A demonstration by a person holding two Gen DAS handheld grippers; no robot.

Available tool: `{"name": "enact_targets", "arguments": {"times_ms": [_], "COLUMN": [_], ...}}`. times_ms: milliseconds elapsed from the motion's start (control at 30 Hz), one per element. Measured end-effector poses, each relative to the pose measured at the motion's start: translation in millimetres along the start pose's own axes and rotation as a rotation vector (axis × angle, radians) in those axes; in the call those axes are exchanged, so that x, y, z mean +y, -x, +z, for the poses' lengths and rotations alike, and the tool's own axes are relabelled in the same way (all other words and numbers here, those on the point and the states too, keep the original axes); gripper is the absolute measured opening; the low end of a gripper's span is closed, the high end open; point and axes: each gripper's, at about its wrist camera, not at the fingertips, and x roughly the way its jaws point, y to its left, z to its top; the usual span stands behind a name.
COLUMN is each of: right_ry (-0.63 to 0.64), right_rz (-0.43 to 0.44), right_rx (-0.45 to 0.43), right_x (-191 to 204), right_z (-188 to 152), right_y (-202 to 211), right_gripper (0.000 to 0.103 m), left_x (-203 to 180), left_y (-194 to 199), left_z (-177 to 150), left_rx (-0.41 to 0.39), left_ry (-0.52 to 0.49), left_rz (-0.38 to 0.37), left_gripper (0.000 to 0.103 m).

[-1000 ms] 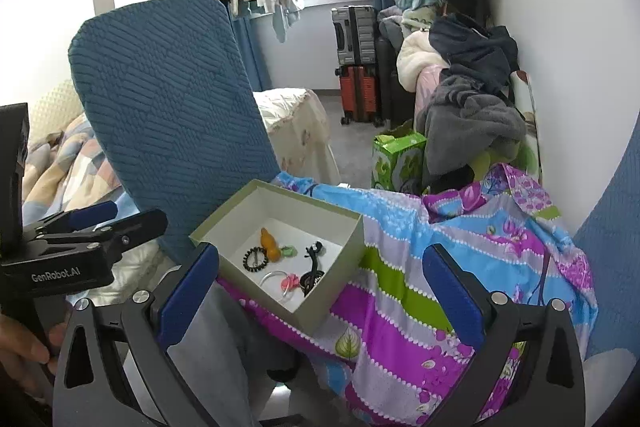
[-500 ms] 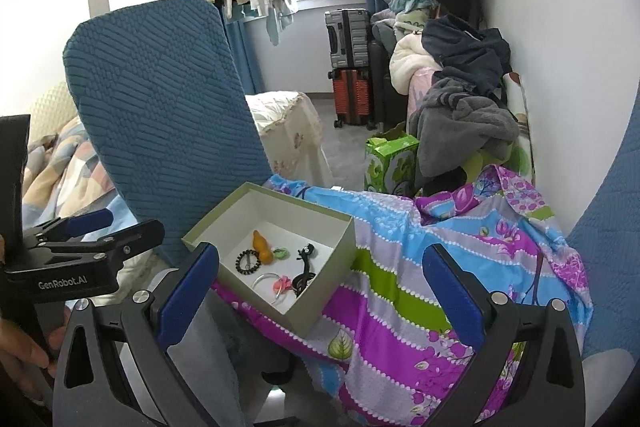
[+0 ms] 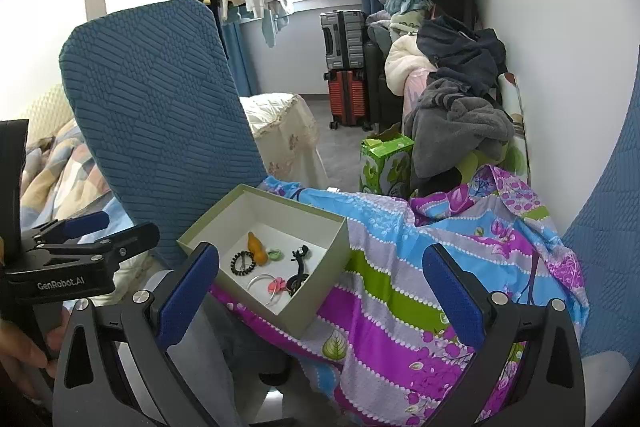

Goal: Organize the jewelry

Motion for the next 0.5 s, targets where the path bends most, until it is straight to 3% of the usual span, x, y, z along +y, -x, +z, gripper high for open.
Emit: {"name": "enact_targets", "arguments": {"times_ms": [500], "right_ry": [0.001], "right_rz": [0.0], "right_rx": [-0.002], "right_x": [0.3], "right_z": [0.8], "right_y": [0.6], "right_gripper": [0.103], "left_x": [1.5], "left_y": [-0.8], "left_z": [-0.9], "left_rx": [0.0], "left_ry": [-0.002], "left_rz": [0.003], "left_gripper": [0.103]}}
